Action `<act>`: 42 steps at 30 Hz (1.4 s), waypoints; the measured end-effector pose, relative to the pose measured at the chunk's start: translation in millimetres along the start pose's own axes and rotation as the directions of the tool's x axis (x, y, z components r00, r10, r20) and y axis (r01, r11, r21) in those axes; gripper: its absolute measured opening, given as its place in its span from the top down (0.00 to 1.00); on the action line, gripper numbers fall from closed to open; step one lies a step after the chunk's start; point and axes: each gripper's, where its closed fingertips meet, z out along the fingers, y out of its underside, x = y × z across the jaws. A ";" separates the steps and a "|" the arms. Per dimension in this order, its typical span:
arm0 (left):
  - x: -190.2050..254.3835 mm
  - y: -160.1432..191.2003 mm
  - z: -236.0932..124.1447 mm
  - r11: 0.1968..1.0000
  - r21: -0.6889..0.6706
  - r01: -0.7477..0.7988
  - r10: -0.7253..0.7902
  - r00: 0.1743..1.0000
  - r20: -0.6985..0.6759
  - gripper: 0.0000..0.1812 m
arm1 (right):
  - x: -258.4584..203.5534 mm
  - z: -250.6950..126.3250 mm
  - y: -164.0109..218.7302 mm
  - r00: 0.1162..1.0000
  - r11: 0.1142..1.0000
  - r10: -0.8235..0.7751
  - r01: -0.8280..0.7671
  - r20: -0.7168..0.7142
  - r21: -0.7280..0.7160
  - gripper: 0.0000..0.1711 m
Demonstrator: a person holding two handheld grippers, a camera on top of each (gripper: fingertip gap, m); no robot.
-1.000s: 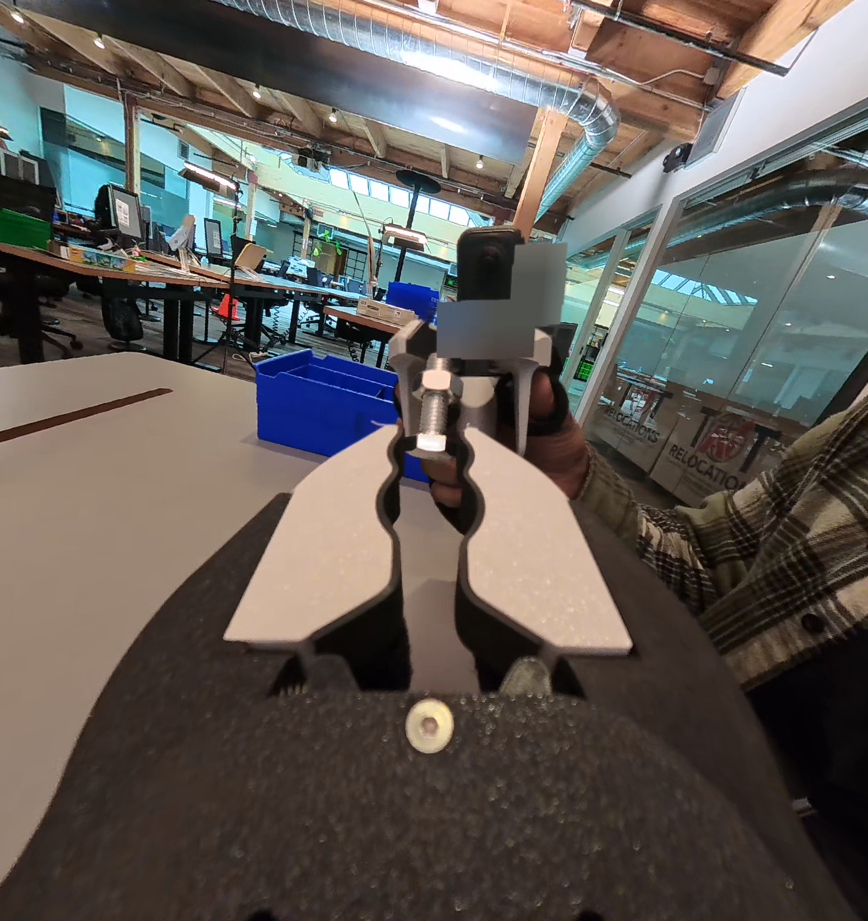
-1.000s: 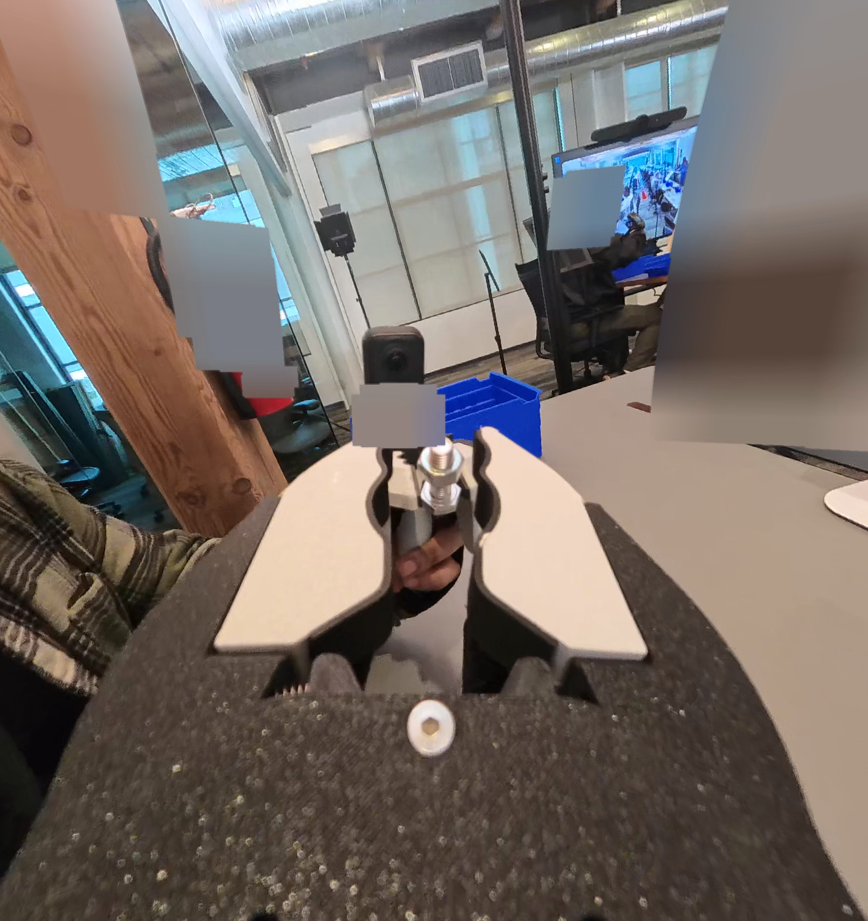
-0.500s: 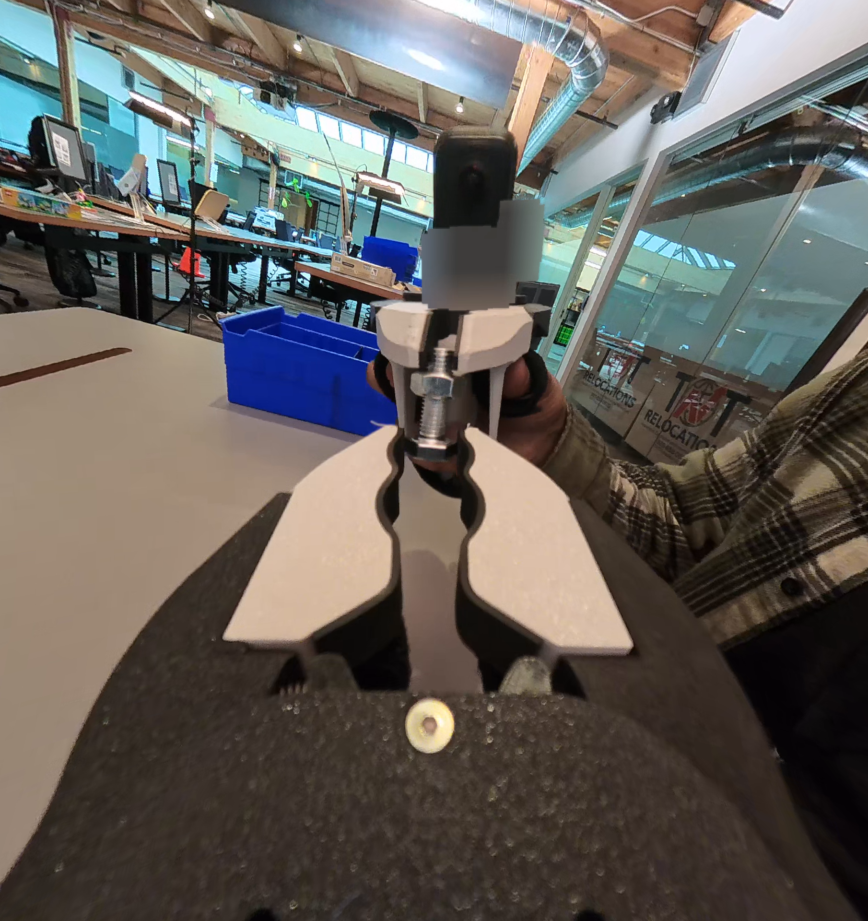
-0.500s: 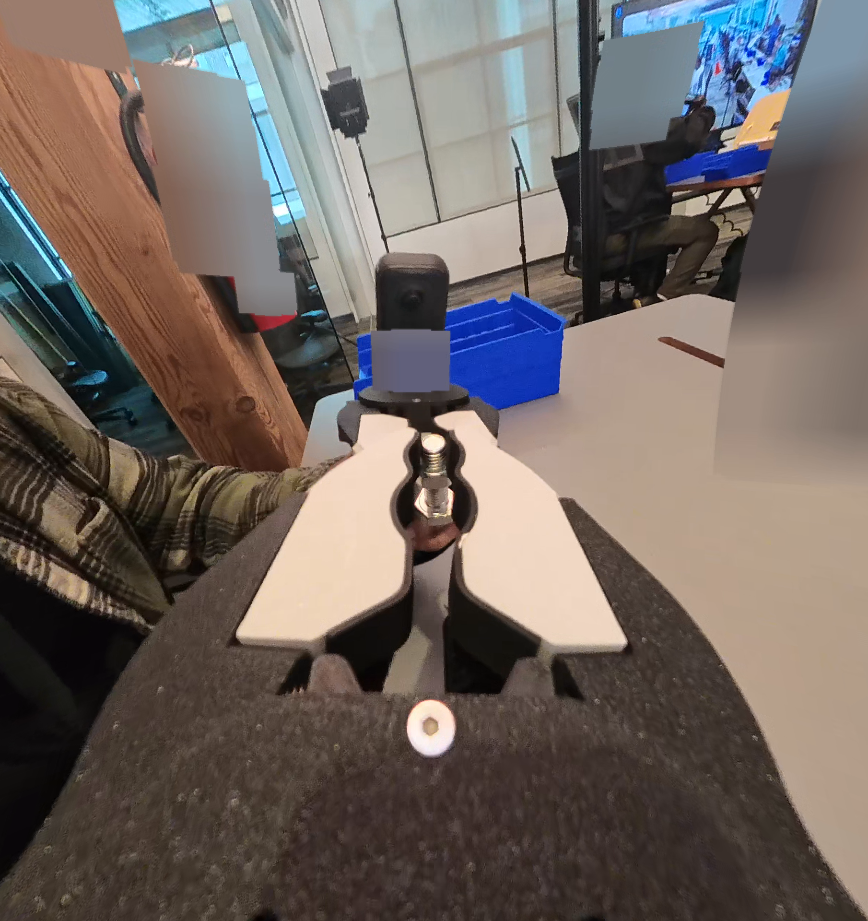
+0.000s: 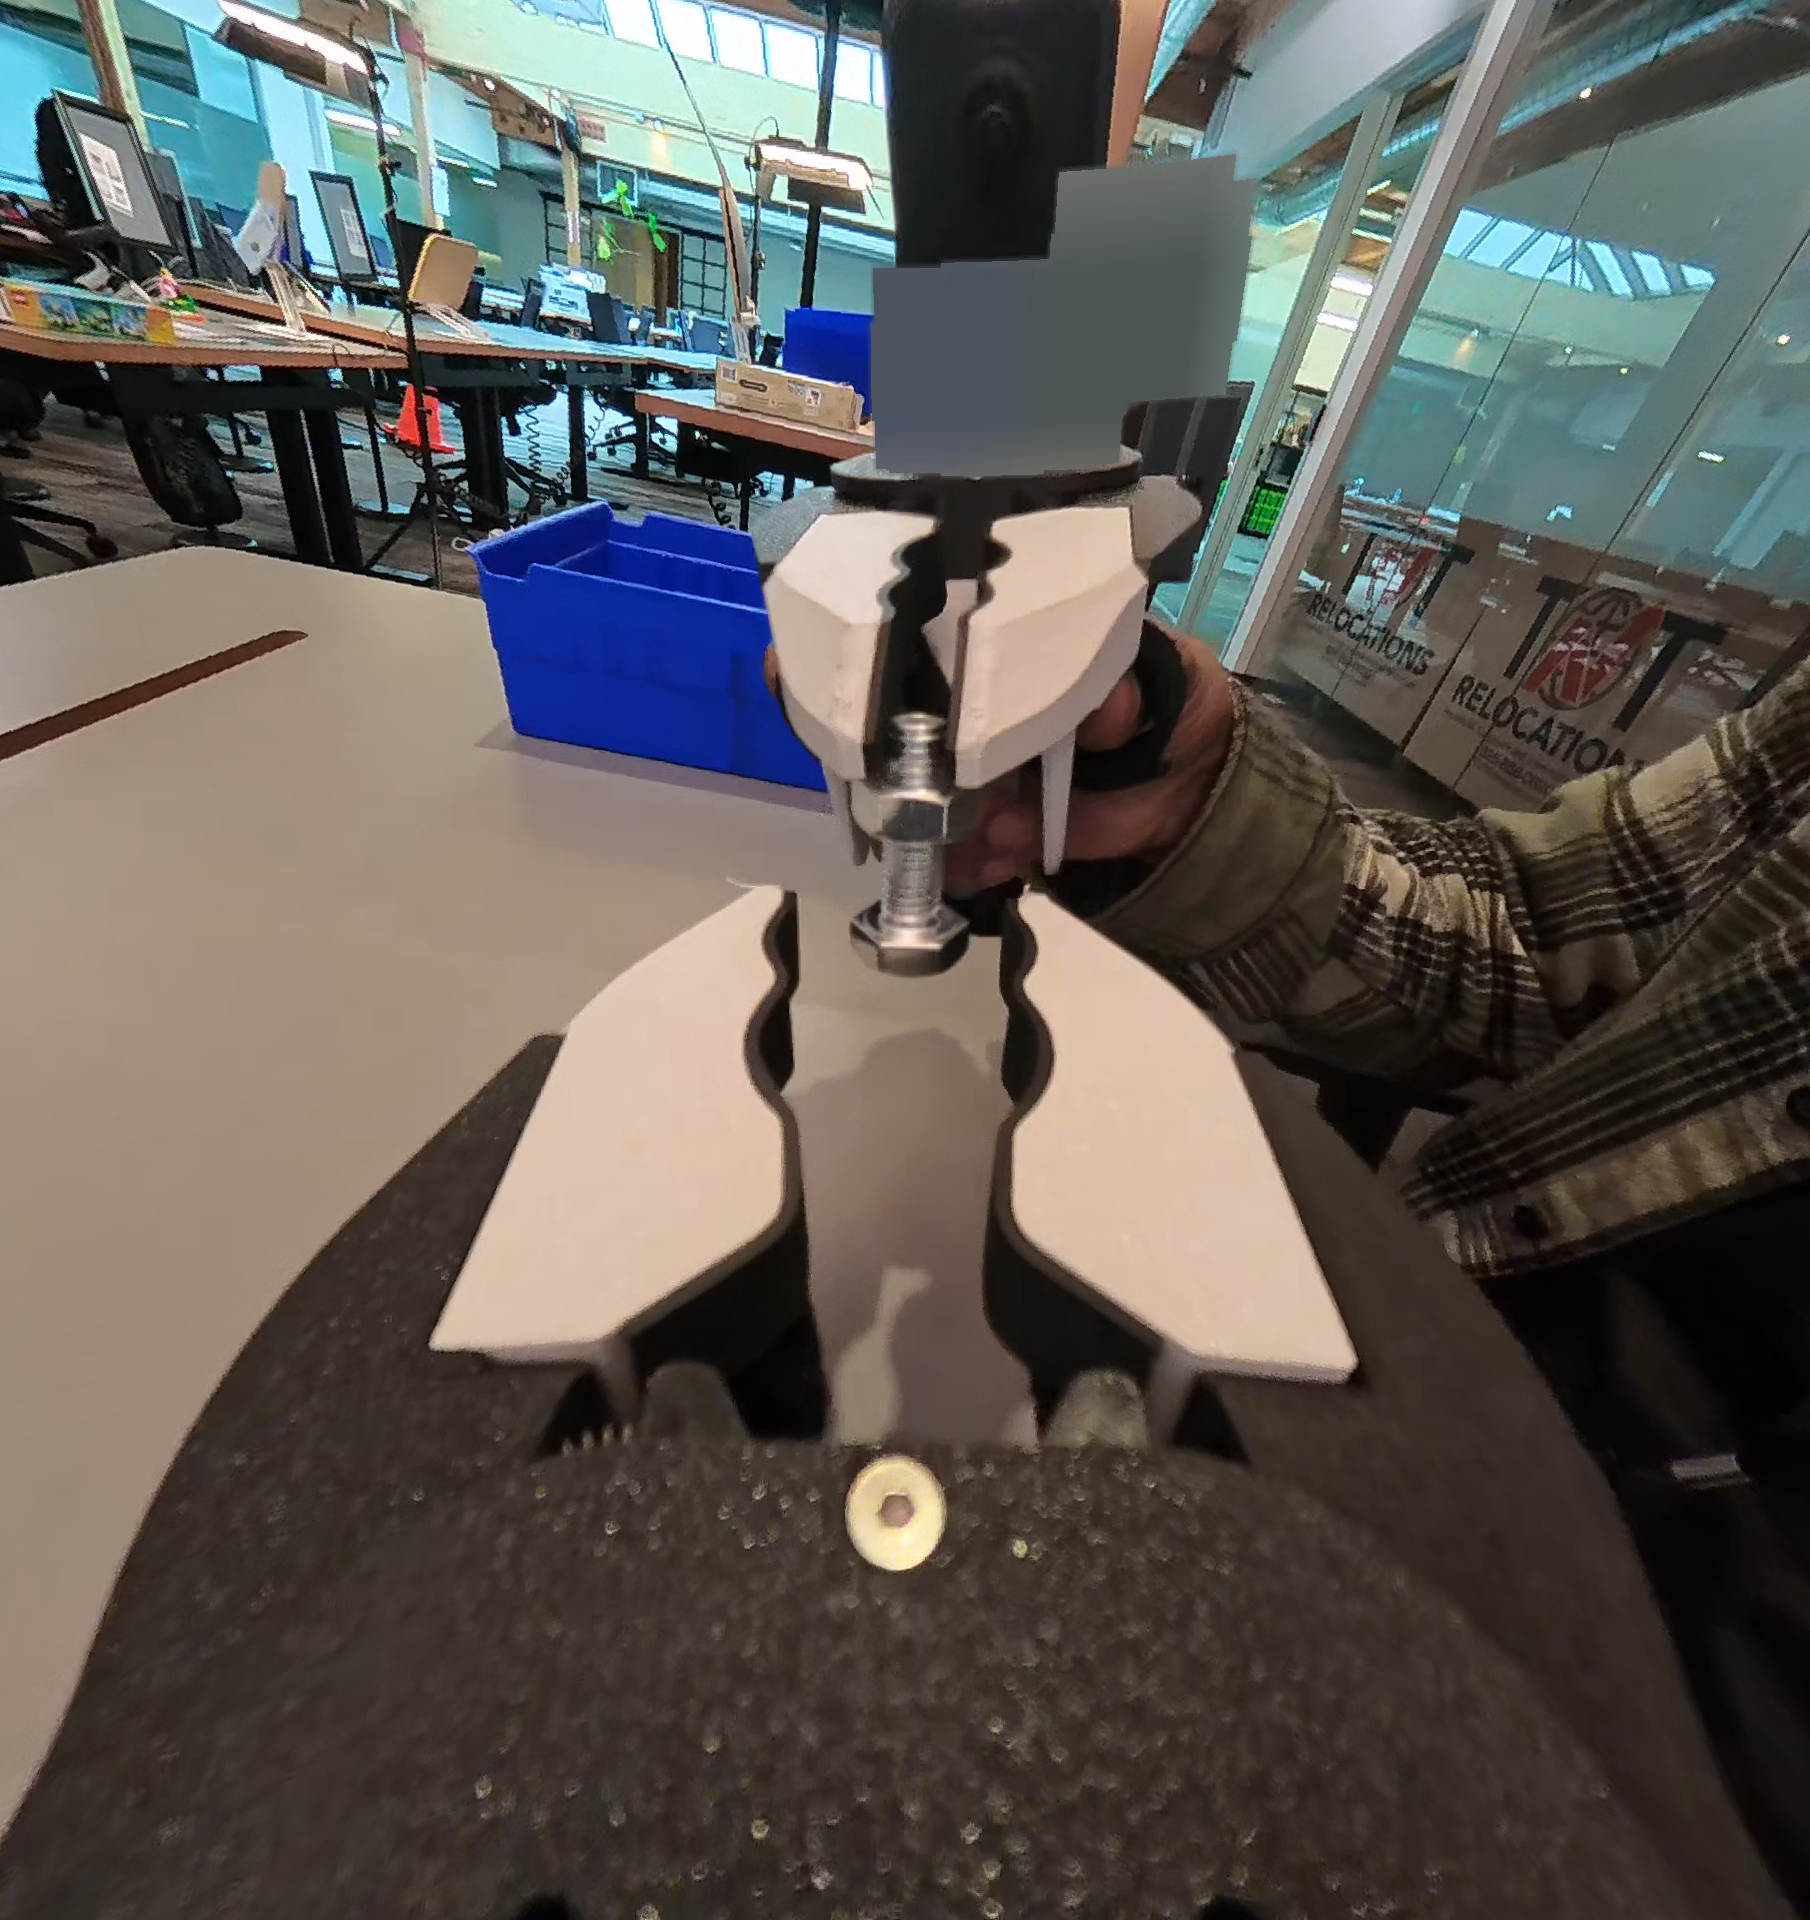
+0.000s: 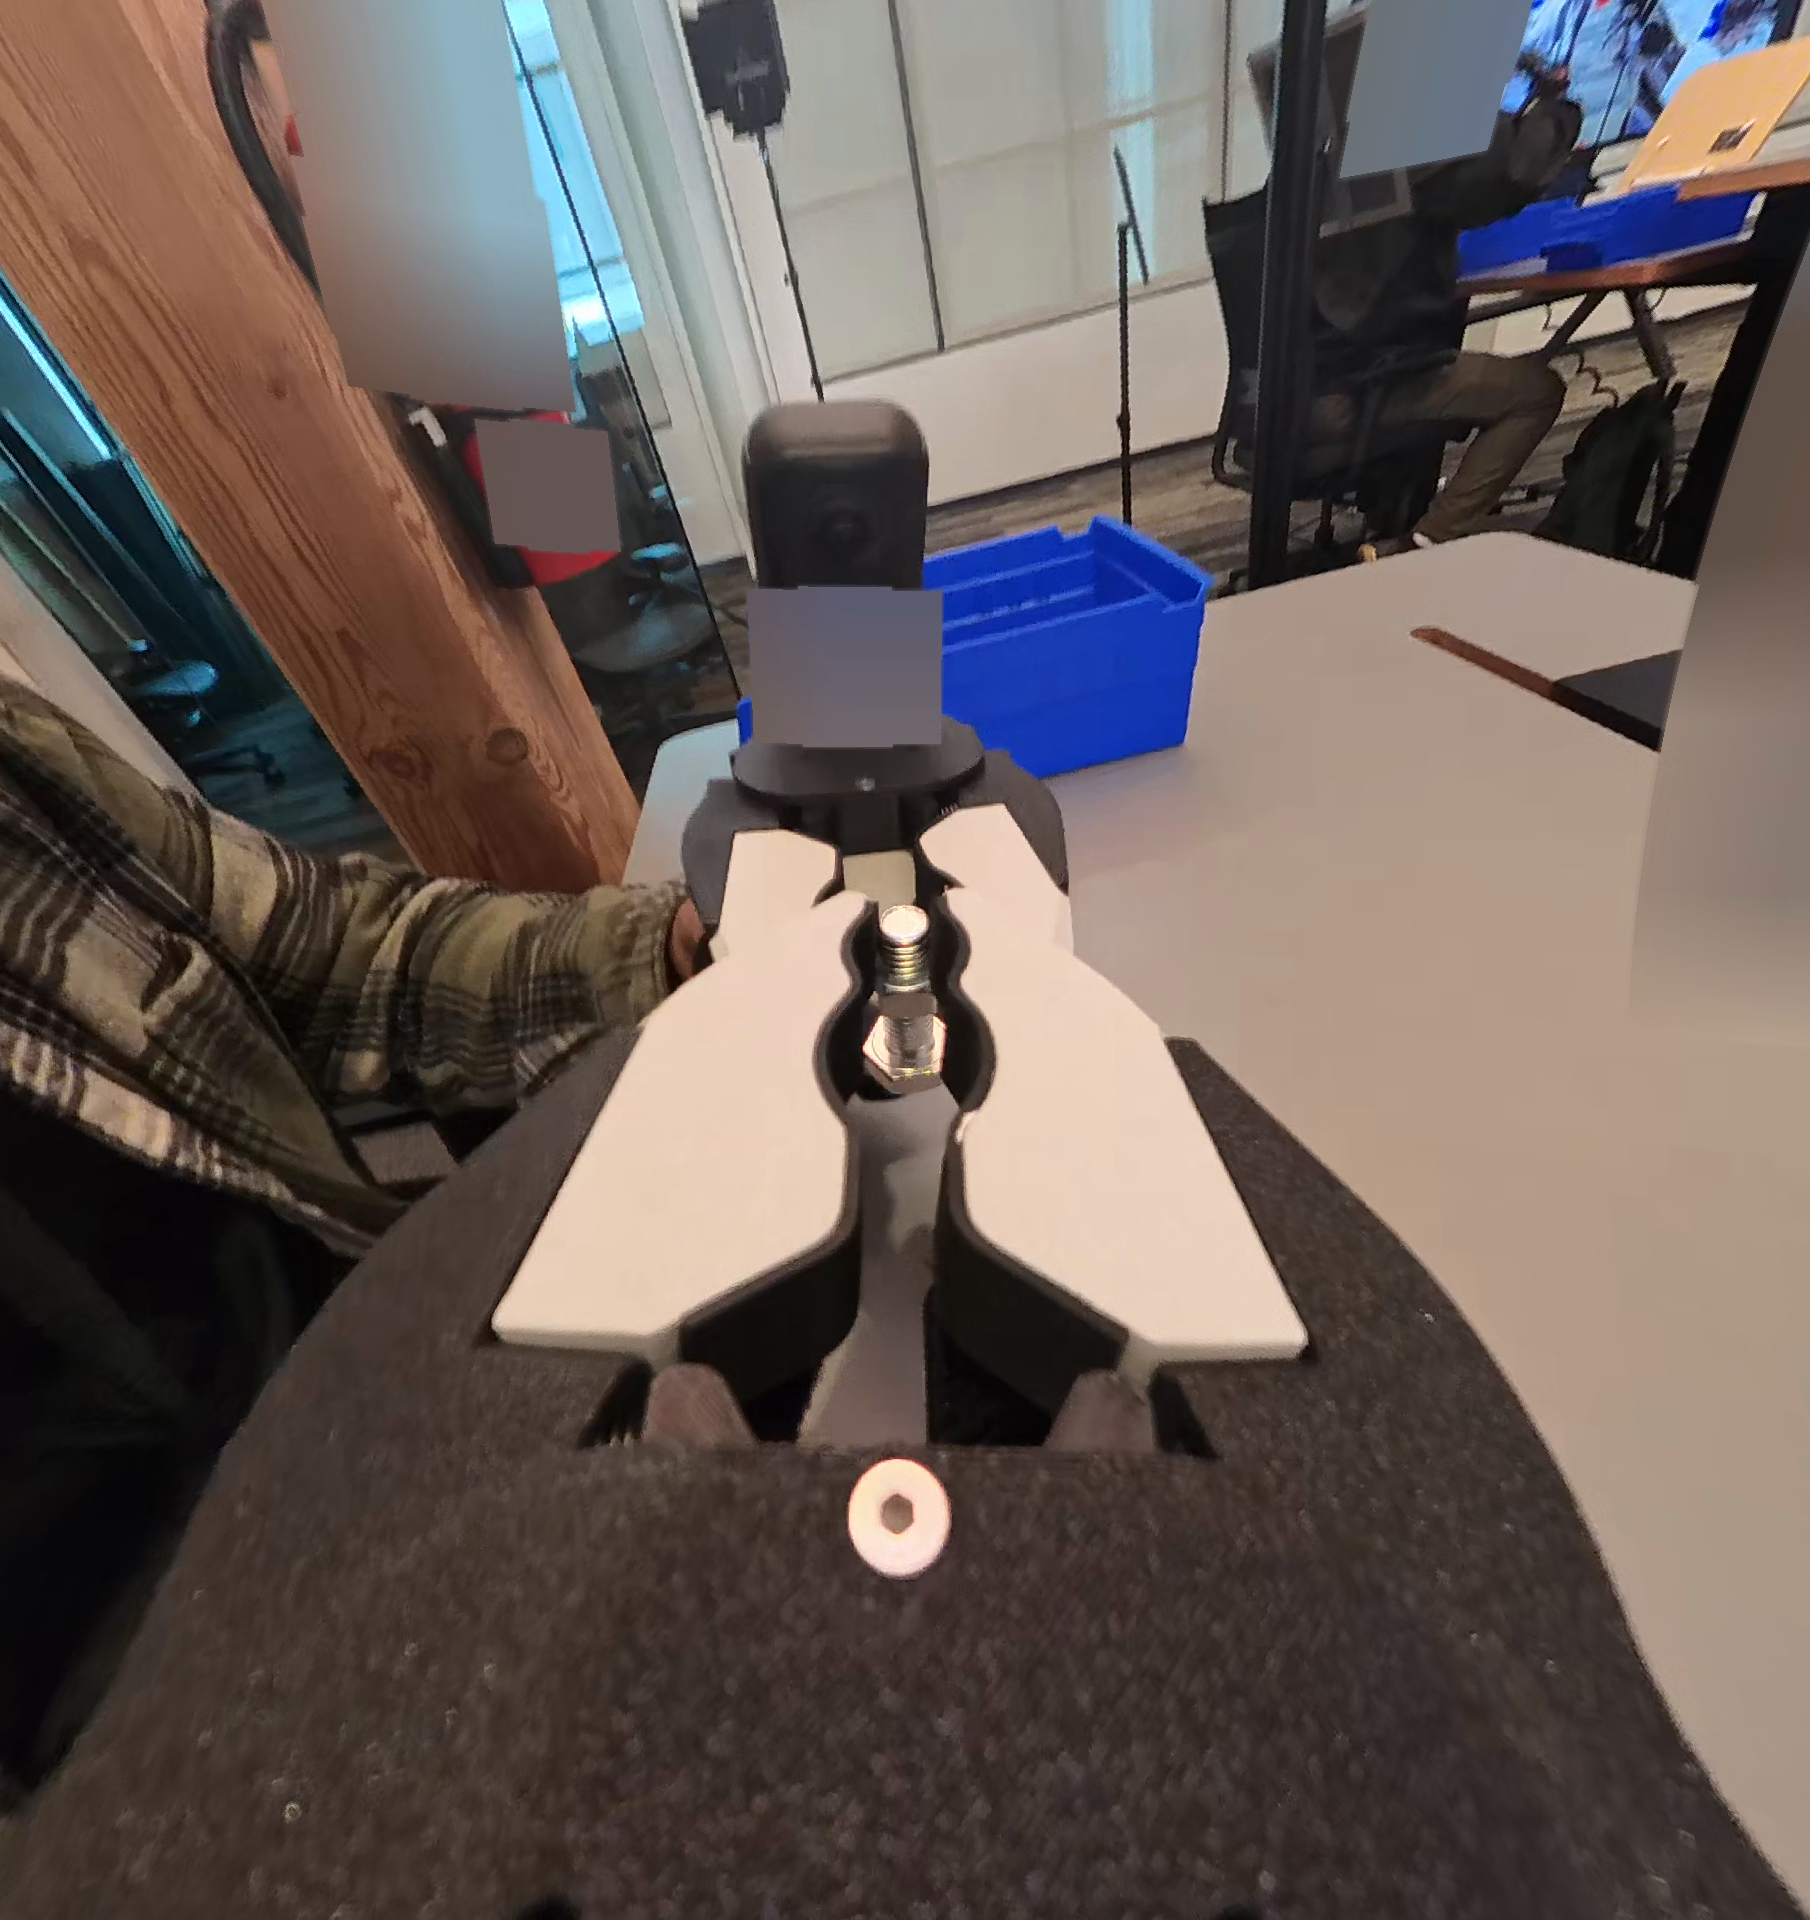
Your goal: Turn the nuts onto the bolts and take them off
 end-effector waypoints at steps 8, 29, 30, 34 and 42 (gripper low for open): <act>5.1 8.5 4.4 0.999 -0.042 -0.030 0.029 0.999 -0.022 0.88 | -2.6 0.8 8.0 1.000 1.000 -0.015 0.016 0.015 -0.027 0.95; 14.0 12.1 15.6 0.997 0.041 -0.058 0.058 0.998 -0.013 0.89 | 28.7 -30.9 16.9 0.947 0.994 -0.113 0.110 -0.299 -0.026 0.49; 12.9 11.4 14.6 0.997 0.048 -0.058 0.058 0.998 -0.009 0.89 | 35.7 -41.5 14.7 0.926 0.992 -0.123 0.121 -0.357 -0.028 0.55; 9.7 6.8 10.3 0.996 0.084 -0.022 0.024 1.000 -0.020 0.89 | 29.3 -49.9 -1.1 0.929 0.990 -0.098 0.127 -0.358 0.060 0.55; 8.1 9.3 11.5 0.997 0.075 -0.029 0.030 1.000 -0.009 0.89 | 43.3 -40.6 21.9 0.901 0.996 -0.086 0.078 -0.425 -0.037 0.53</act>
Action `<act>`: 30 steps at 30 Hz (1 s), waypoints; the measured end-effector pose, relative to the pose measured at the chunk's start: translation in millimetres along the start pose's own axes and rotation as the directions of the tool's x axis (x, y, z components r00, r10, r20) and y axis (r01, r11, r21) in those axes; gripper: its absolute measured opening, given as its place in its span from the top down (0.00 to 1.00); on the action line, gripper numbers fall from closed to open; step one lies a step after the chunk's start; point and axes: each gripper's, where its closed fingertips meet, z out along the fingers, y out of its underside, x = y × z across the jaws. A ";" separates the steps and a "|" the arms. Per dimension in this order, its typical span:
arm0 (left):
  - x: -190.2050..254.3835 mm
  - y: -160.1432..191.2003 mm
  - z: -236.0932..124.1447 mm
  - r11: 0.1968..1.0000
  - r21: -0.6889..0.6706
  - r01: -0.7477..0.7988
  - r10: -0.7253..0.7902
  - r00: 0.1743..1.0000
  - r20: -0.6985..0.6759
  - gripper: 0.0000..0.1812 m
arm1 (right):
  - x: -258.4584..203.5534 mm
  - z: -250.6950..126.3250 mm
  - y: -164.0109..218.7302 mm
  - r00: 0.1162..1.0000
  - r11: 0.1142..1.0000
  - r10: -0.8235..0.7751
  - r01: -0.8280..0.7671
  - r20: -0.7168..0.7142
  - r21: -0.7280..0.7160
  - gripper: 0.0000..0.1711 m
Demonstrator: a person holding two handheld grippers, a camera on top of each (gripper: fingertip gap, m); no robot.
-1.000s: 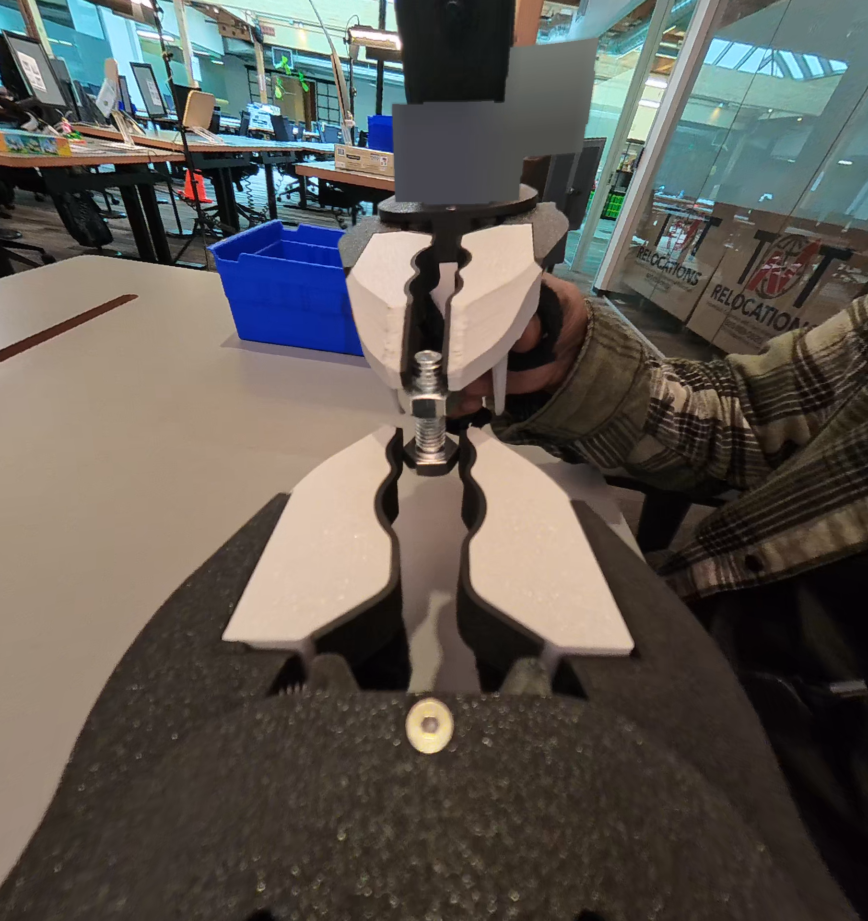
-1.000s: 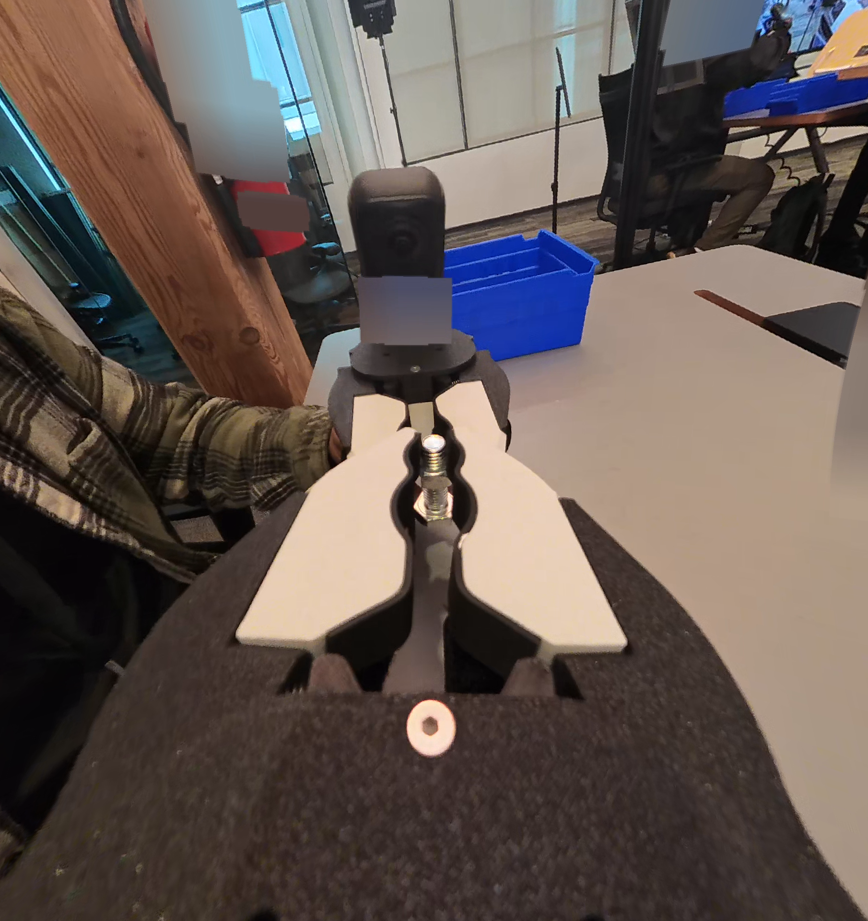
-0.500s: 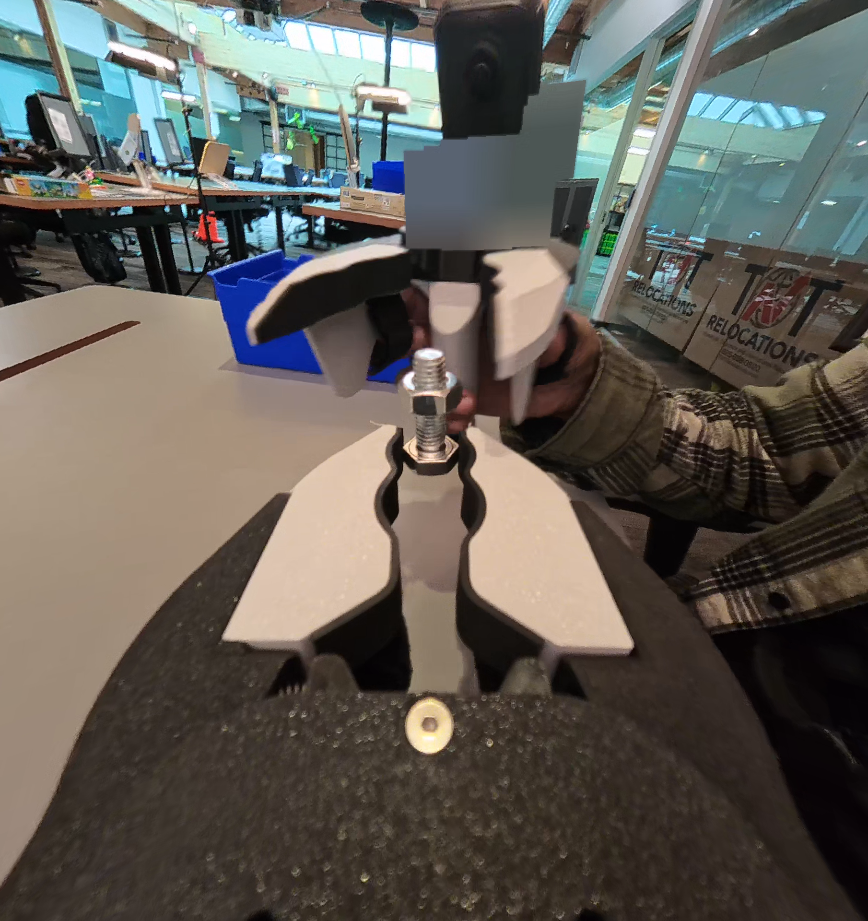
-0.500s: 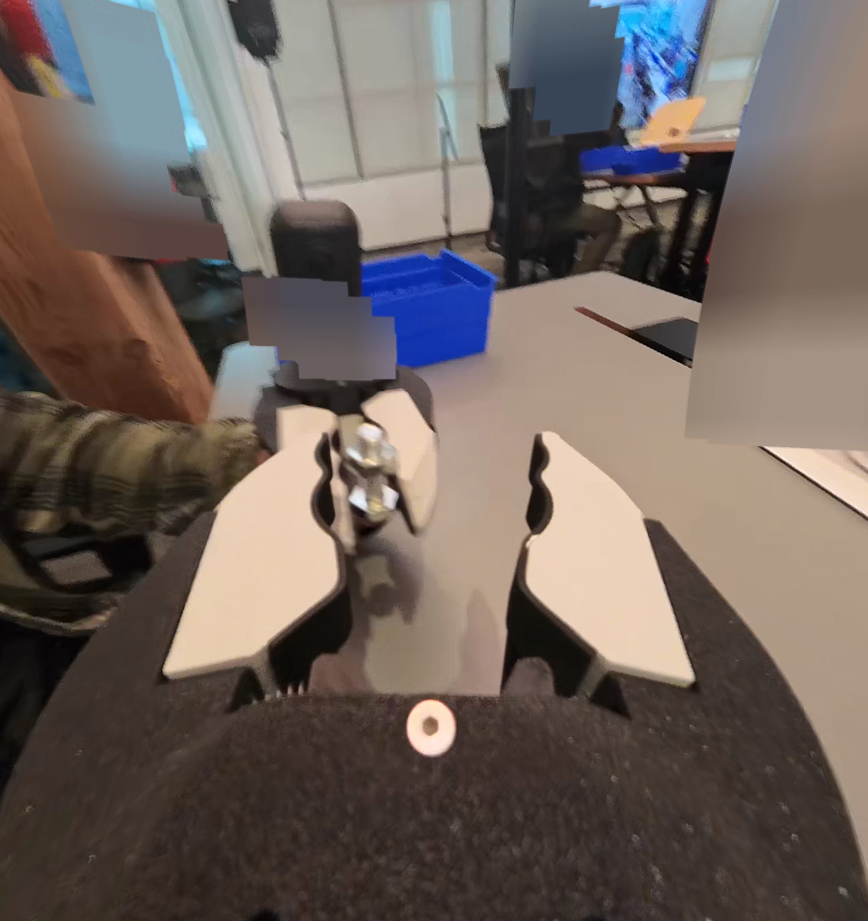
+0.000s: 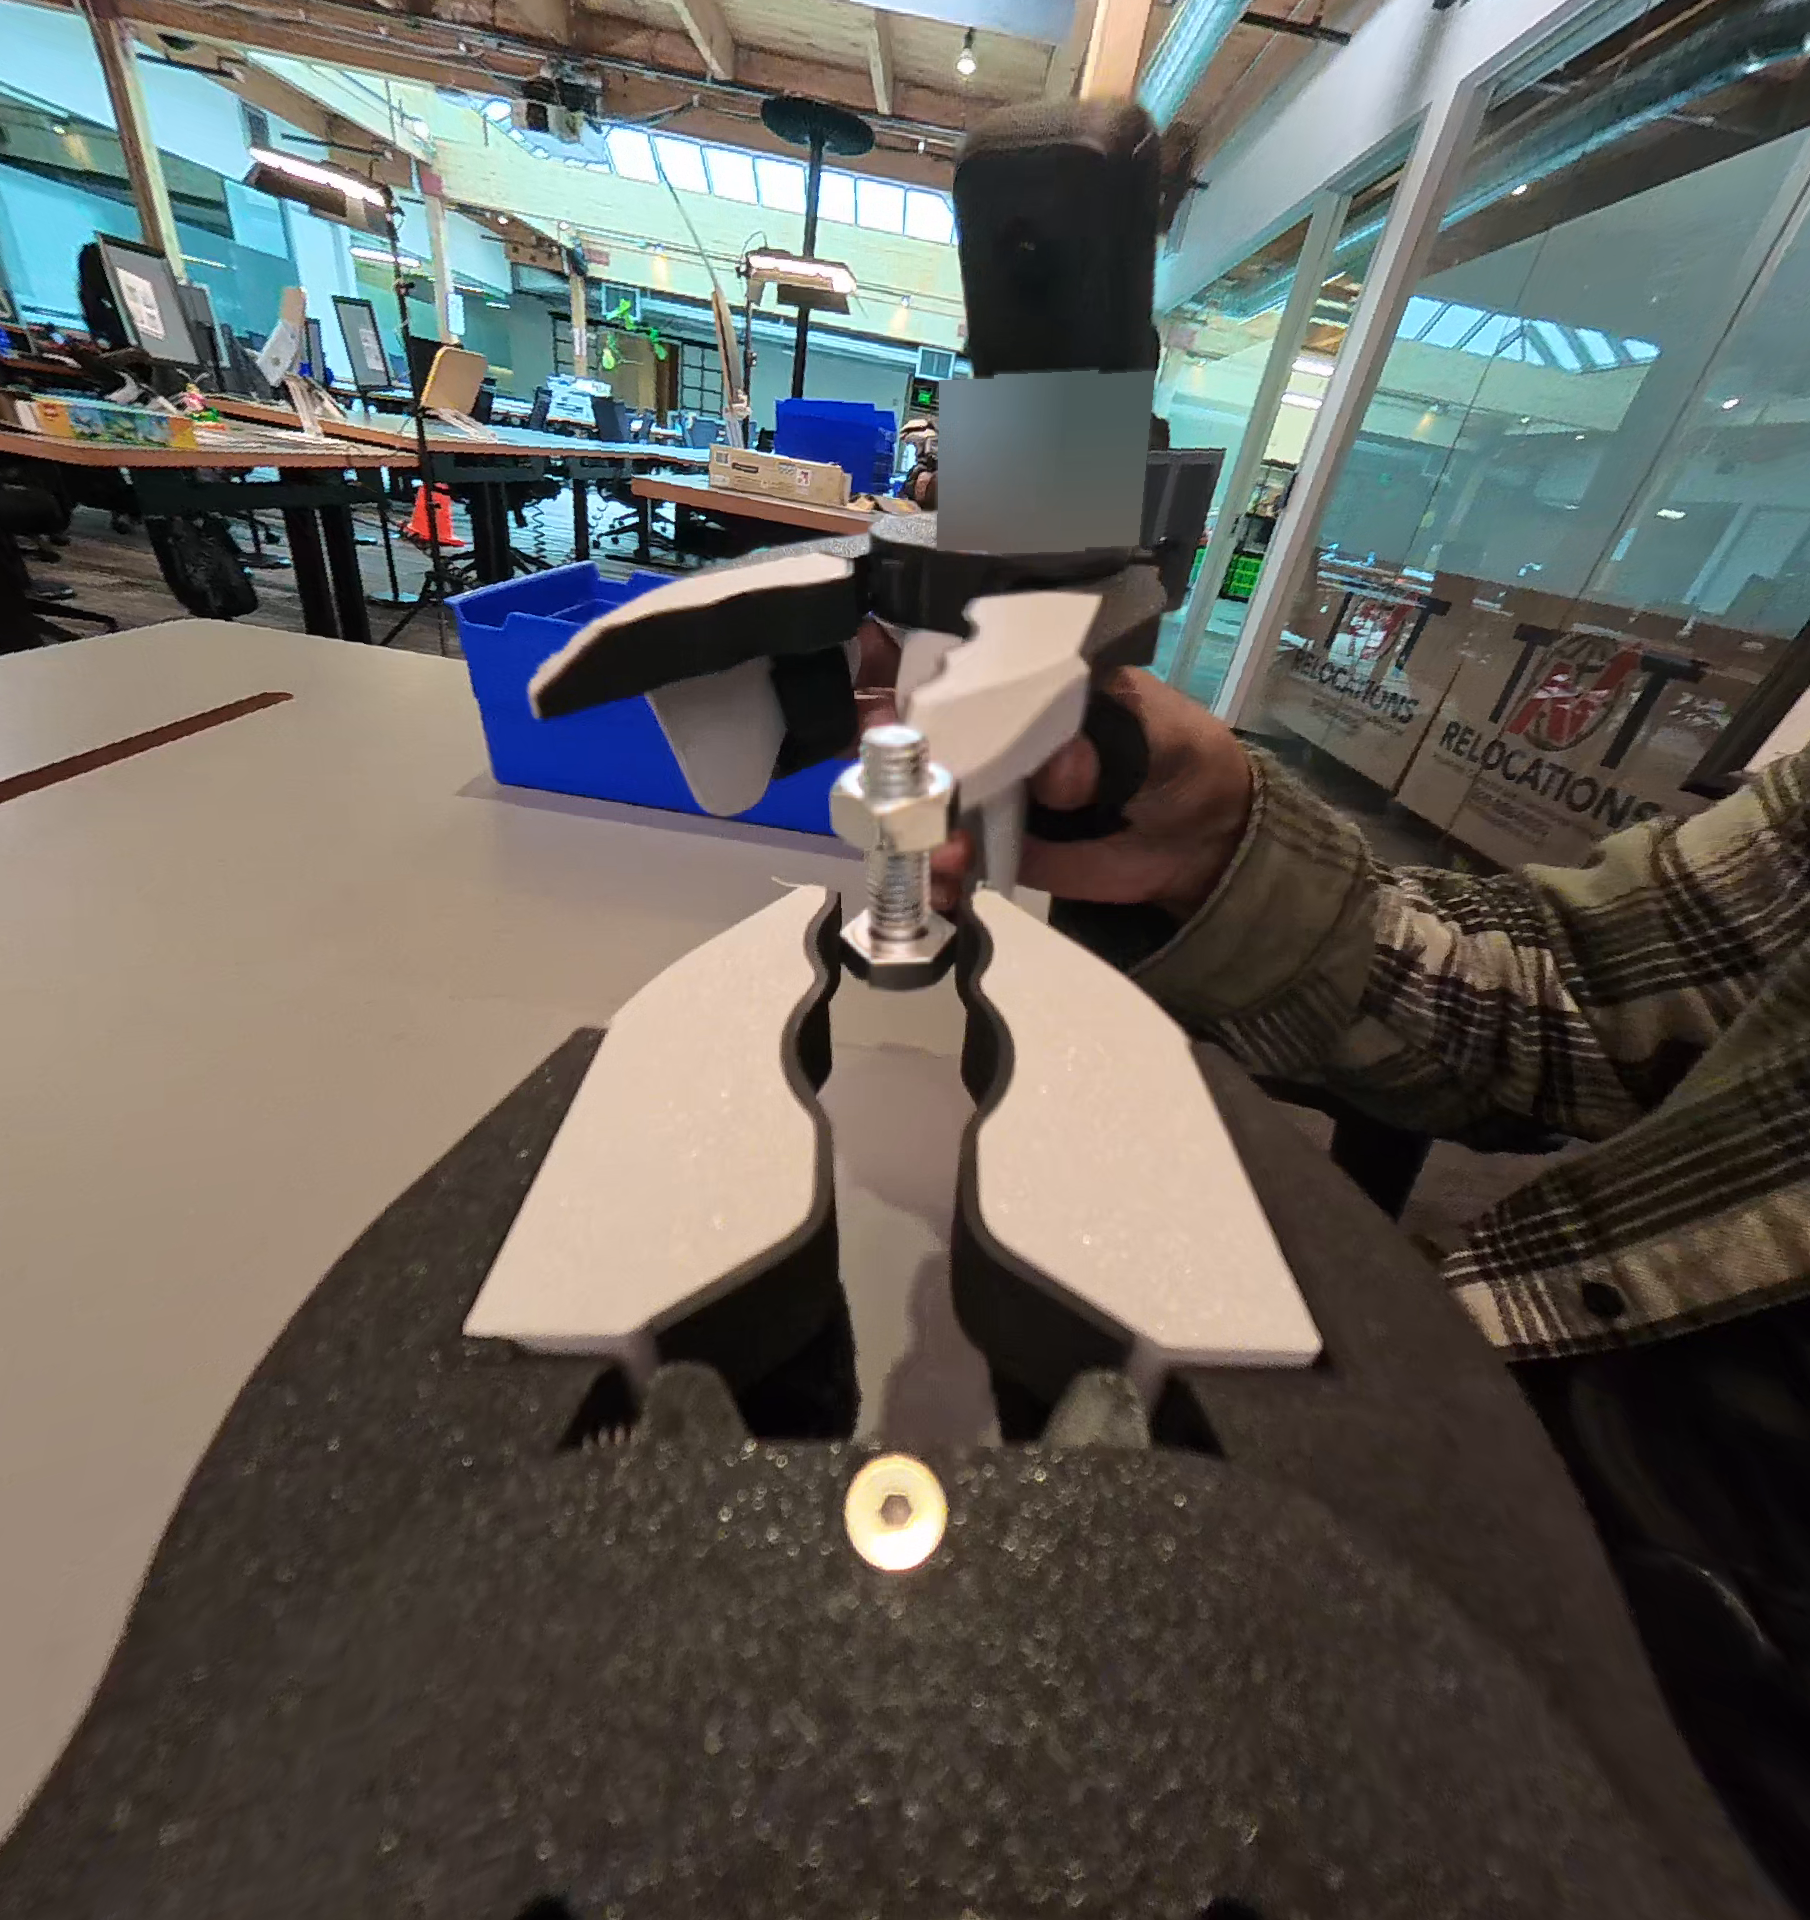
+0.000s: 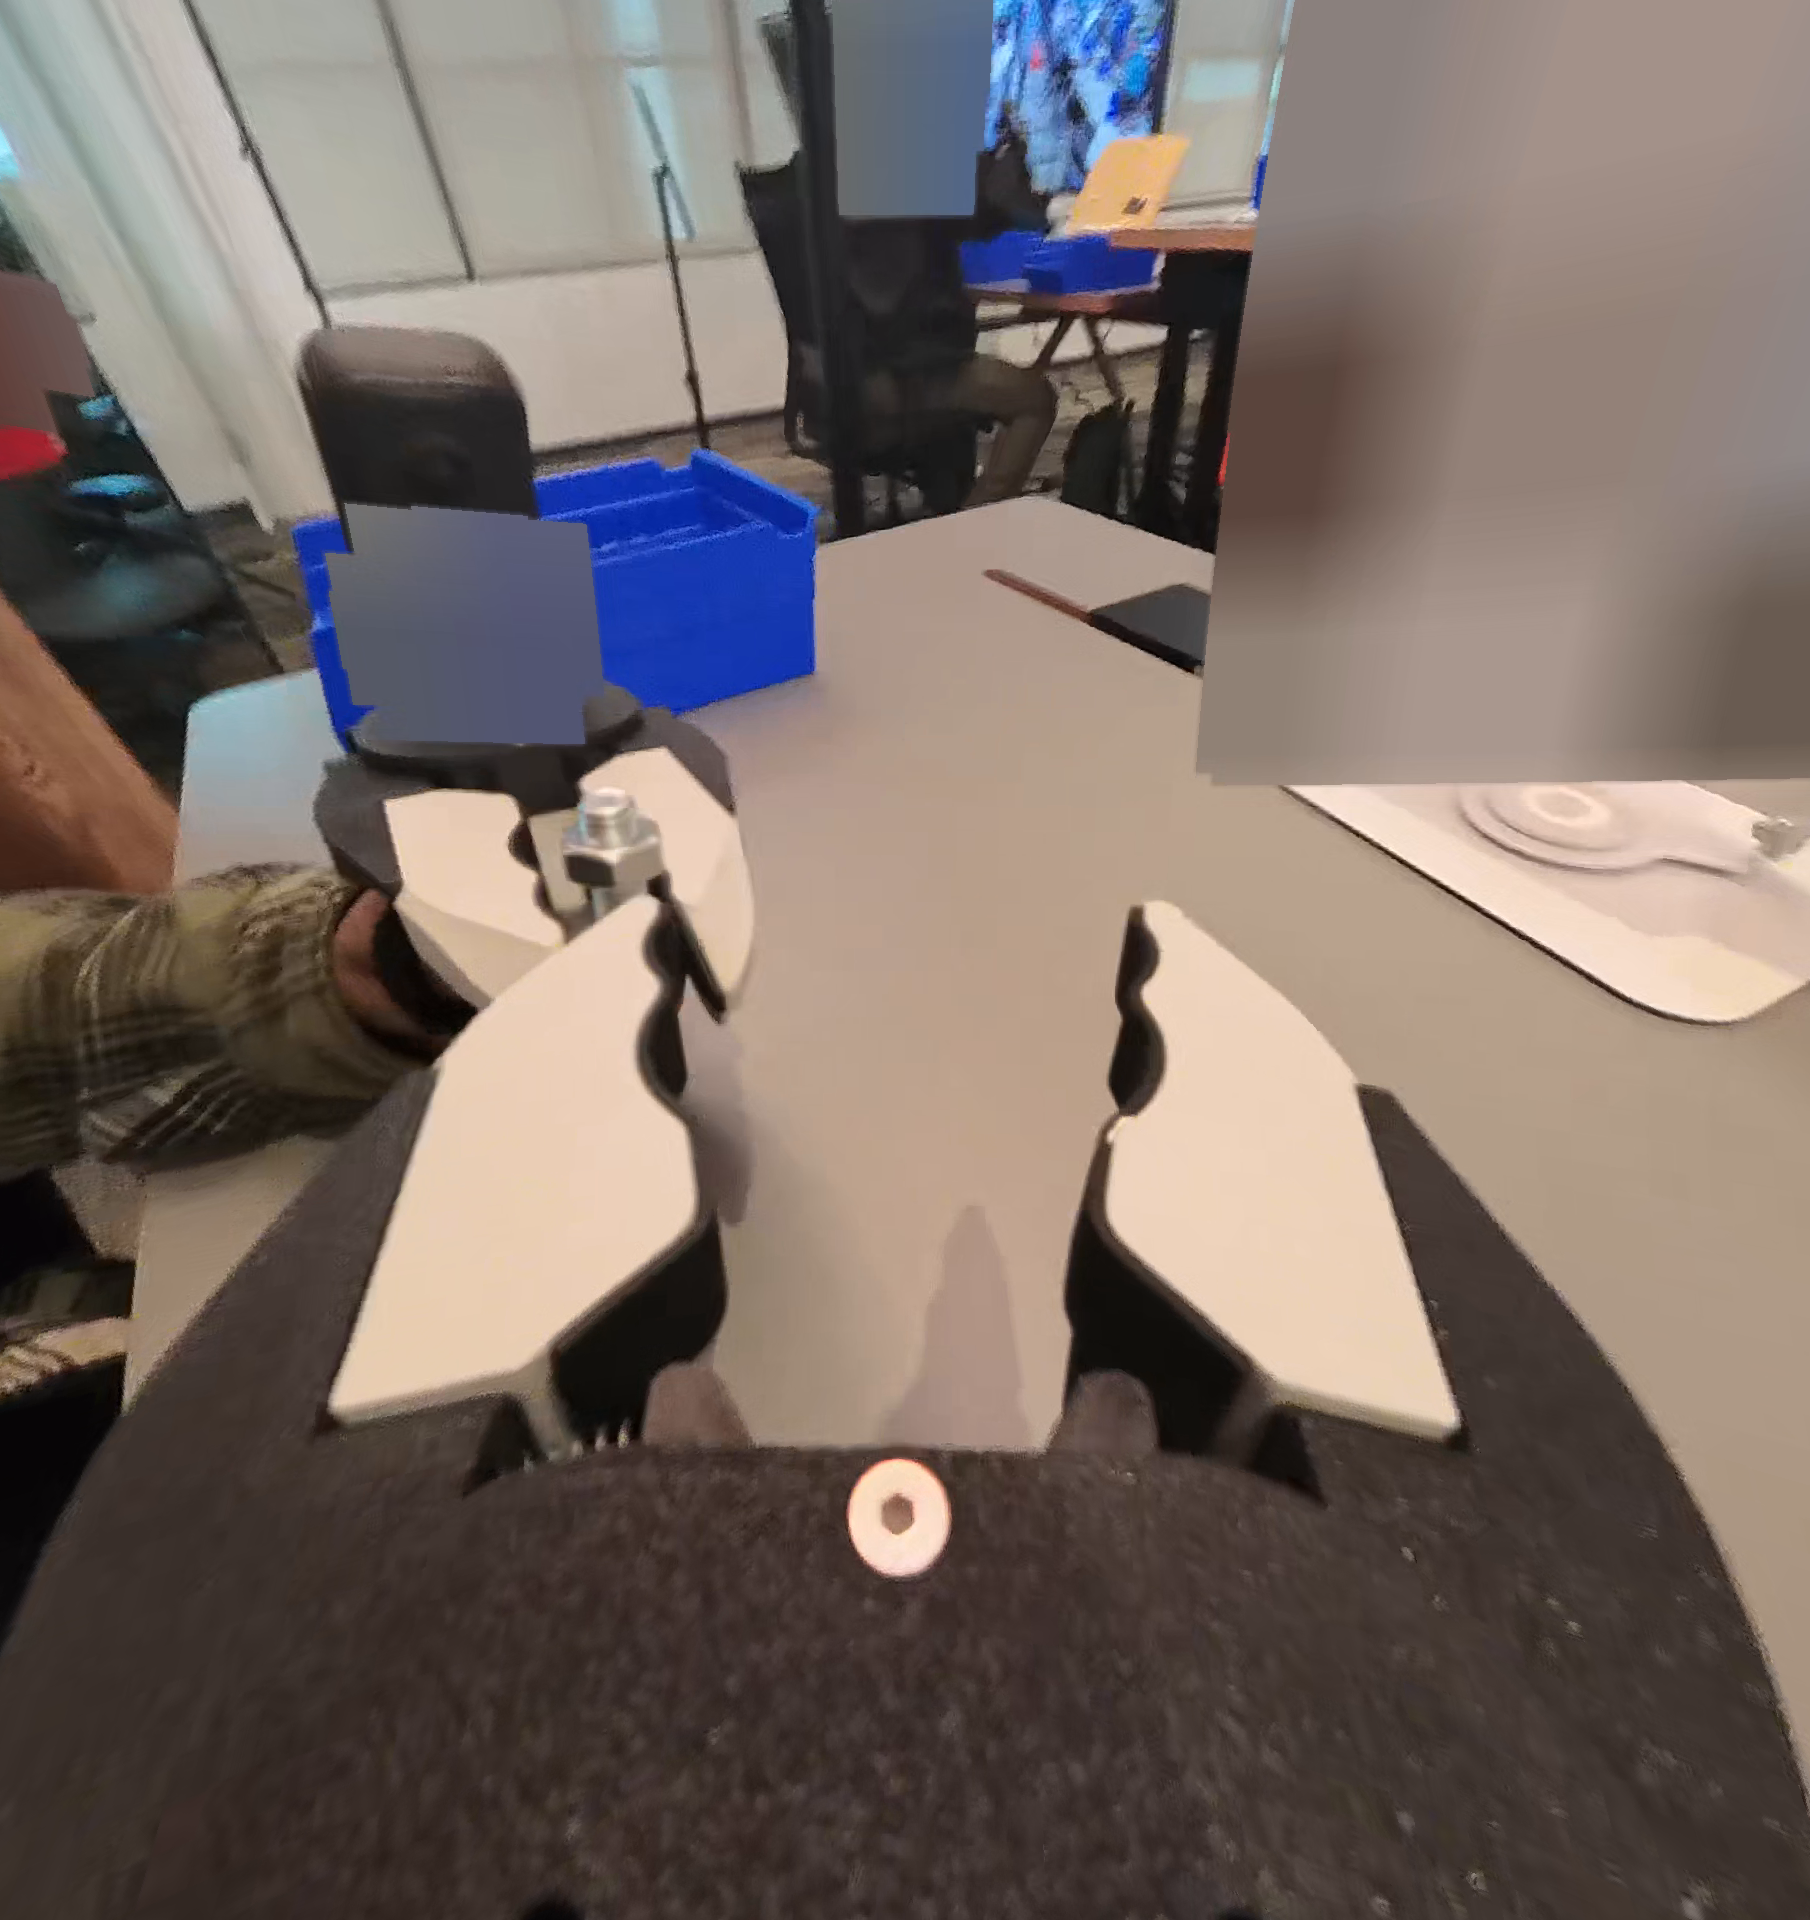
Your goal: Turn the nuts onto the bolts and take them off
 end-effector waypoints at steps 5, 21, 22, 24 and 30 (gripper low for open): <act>0.2 0.4 1.4 1.000 0.002 0.015 -0.015 1.000 -0.008 0.89 | -24.2 2.7 -12.8 0.993 0.997 0.040 -0.048 0.115 0.064 0.53; -1.5 -11.6 -6.6 0.997 0.076 0.016 -0.016 1.000 0.008 0.89 | -12.0 -6.4 -17.0 0.995 0.992 0.074 -0.081 0.073 0.098 0.57; -1.7 -13.1 -7.9 0.996 0.085 0.014 -0.015 1.000 0.007 0.89 | -10.9 -6.4 -14.2 0.994 0.993 0.080 -0.086 0.073 0.087 0.58; -1.2 -13.7 -8.3 0.995 0.092 0.024 -0.024 1.000 -0.005 0.89 | -10.6 -4.8 -11.4 0.994 0.993 0.082 -0.088 0.078 0.076 0.58; 3.5 -11.3 -5.0 0.997 0.075 0.020 -0.018 0.999 -0.029 0.89 | -14.0 1.6 -16.8 0.996 0.997 0.034 -0.040 0.084 0.066 0.59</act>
